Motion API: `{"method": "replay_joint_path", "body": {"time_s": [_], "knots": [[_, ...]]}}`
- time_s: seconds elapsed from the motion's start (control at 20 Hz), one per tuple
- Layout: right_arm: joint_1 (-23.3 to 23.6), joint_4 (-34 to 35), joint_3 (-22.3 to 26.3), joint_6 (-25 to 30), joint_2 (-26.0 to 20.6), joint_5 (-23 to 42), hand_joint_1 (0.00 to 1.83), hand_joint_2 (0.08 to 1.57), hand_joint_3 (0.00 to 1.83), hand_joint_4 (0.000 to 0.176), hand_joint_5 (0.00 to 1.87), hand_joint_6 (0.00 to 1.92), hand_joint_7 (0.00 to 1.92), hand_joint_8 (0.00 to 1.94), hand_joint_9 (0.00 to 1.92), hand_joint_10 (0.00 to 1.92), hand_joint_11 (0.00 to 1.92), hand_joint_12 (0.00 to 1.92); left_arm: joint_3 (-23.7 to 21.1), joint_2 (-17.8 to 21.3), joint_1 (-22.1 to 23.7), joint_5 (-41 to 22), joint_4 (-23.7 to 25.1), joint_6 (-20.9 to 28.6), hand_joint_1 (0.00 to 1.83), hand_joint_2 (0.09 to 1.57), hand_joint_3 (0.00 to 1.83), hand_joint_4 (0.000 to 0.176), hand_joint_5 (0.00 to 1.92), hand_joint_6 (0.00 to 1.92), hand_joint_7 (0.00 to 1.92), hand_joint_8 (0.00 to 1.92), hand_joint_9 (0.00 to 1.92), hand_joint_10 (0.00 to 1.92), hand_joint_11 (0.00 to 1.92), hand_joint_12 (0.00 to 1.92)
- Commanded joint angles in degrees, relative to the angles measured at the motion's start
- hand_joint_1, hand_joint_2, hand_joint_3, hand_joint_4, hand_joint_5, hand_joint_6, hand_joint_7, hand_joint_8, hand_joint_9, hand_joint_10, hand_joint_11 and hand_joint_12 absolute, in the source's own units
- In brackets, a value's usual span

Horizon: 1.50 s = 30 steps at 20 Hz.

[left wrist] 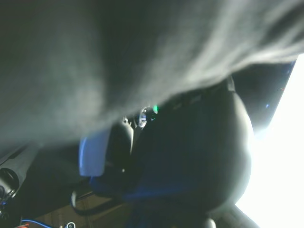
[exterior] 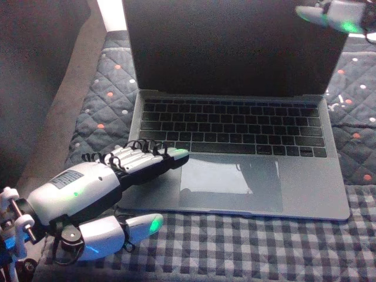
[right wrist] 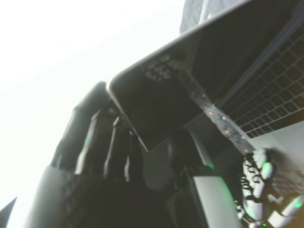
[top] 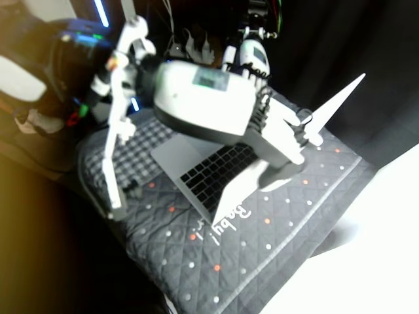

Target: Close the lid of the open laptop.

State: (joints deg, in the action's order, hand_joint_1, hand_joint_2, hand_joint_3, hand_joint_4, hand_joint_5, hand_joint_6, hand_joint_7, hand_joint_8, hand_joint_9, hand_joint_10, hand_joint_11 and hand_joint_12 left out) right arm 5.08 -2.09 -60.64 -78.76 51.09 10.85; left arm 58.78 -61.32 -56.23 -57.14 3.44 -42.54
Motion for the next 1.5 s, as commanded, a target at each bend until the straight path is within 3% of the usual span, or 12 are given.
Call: {"method": "replay_joint_path", "body": {"time_s": [0.0, 0.15, 0.25, 0.35, 0.45, 0.6, 0.8, 0.9, 1.0, 1.1, 1.25, 1.45], "knots": [[0.6, -1.83, 1.4, -0.45, -1.53, 4.35, 0.54, 1.38, 0.0, 0.0, 0.17, 0.95, 0.82, 1.36, 0.73, 1.47, 0.5, 1.88, -0.26, -0.7, -0.52, 2.29, 0.18, 0.64, 0.39, 1.45, 0.0, 0.042, 0.11, 0.0, 0.13, 0.0, 0.04, 0.39, 0.0, 1.02], [-0.26, -9.05, 6.23, 3.77, -5.05, 6.24, 0.41, 1.38, 0.0, 0.0, 0.07, 0.94, 0.43, 1.02, 0.57, 1.28, 0.33, 1.82, -0.29, -0.7, -0.69, 2.22, -0.41, 0.62, 0.41, 1.45, 0.0, 0.028, 0.12, 0.01, 0.14, 0.0, 0.05, 0.38, 0.0, 1.01], [-1.7, -30.78, 4.23, 31.81, -4.96, 9.88, 0.37, 1.43, 0.01, 0.0, 0.08, 0.86, 0.38, 0.6, 0.49, 1.24, 0.35, 1.77, -0.42, -0.34, -1.5, 1.51, -1.52, 0.37, 0.43, 1.45, 0.0, 0.024, 0.13, 0.01, 0.14, 0.0, 0.05, 0.38, 0.0, 0.99], [-3.63, -38.56, 2.92, 44.73, -5.3, 14.92, 0.34, 1.45, 0.0, 0.0, 0.1, 0.74, 0.35, 0.47, 0.38, 1.31, 0.24, 1.82, -0.43, -0.26, -1.88, 1.4, -2.14, 0.18, 0.4, 1.45, 0.0, 0.03, 0.12, 0.0, 0.15, 0.0, 0.06, 0.39, 0.0, 1.0], [-5.8, -42.31, 3.32, 51.47, -7.32, 20.25, 0.34, 1.44, 0.0, 0.0, 0.14, 0.69, 0.38, 0.52, 0.33, 1.39, 0.23, 1.88, -0.42, -0.26, -1.87, 1.61, -2.57, -0.19, 0.4, 1.45, 0.0, 0.018, 0.13, 0.01, 0.15, 0.01, 0.06, 0.38, 0.0, 1.0], [-7.89, -43.36, 5.12, 52.08, -8.88, 22.83, 0.41, 1.45, 0.0, 0.0, 0.06, 0.6, 0.32, 0.72, 0.29, 1.45, 0.21, 1.88, -0.71, 0.05, -2.11, 1.01, -2.96, -0.28, 0.33, 1.46, 0.0, 0.024, 0.11, 0.0, 0.14, 0.0, 0.05, 0.37, 0.0, 0.97], [-10.73, -45.2, 6.31, 54.66, -9.97, 24.8, 0.39, 1.42, 0.0, 0.0, 0.09, 0.62, 0.26, 0.55, 0.24, 1.24, 0.03, 1.82, -1.28, 0.61, -2.39, 0.15, -3.27, -0.42, 0.37, 1.45, 0.0, 0.0, 0.14, 0.01, 0.16, 0.01, 0.08, 0.37, 0.0, 1.05], [-12.13, -45.51, 7.22, 54.66, -10.5, 25.06, 0.41, 1.42, 0.0, 0.0, 0.09, 0.66, 0.28, 0.52, 0.29, 1.23, 0.15, 1.79, -1.65, 1.07, -2.43, -0.3, -3.34, -0.66, 0.37, 1.45, 0.0, 0.003, 0.14, 0.01, 0.16, 0.01, 0.09, 0.37, 0.0, 1.05], [-13.75, -46.58, 7.98, 55.95, -11.06, 25.69, 0.43, 1.46, 0.01, 0.0, 0.11, 0.81, 0.33, 0.74, 0.27, 1.33, 0.11, 1.86, -1.8, 1.24, -2.44, -0.44, -3.45, -0.78, 0.38, 1.45, 0.0, 0.005, 0.14, 0.0, 0.15, 0.0, 0.08, 0.36, 0.0, 1.01], [-13.81, -51.42, 7.89, 61.38, -10.93, 25.75, 0.44, 1.4, 0.0, 0.0, 0.02, 0.72, 0.21, 0.83, 0.1, 1.45, 0.04, 1.92, -1.96, 1.44, -2.44, -0.7, -3.72, -0.98, 0.38, 1.45, 0.0, 0.0, 0.15, 0.01, 0.16, 0.0, 0.08, 0.35, 0.0, 1.07], [-13.95, -55.12, 8.95, 63.5, -11.2, 25.98, 0.59, 1.43, 0.01, 0.0, 0.0, 1.08, 0.15, 0.95, 0.17, 1.55, 0.29, 1.92, -3.05, 2.52, -2.6, -2.25, -3.73, -1.46, 0.38, 1.45, 0.0, 0.006, 0.16, 0.01, 0.17, 0.0, 0.11, 0.35, 0.0, 1.08], [-16.07, -56.17, 9.72, 64.41, -11.86, 26.26, 0.36, 1.48, 0.01, 0.0, 0.03, 0.82, 0.19, 0.81, 0.13, 1.49, 0.21, 1.92, -5.59, 5.3, -3.86, -7.06, -3.23, -1.61, 0.47, 1.43, 0.0, 0.0, 0.39, 0.09, 0.44, 0.06, 0.26, 0.64, 0.0, 1.53]]}}
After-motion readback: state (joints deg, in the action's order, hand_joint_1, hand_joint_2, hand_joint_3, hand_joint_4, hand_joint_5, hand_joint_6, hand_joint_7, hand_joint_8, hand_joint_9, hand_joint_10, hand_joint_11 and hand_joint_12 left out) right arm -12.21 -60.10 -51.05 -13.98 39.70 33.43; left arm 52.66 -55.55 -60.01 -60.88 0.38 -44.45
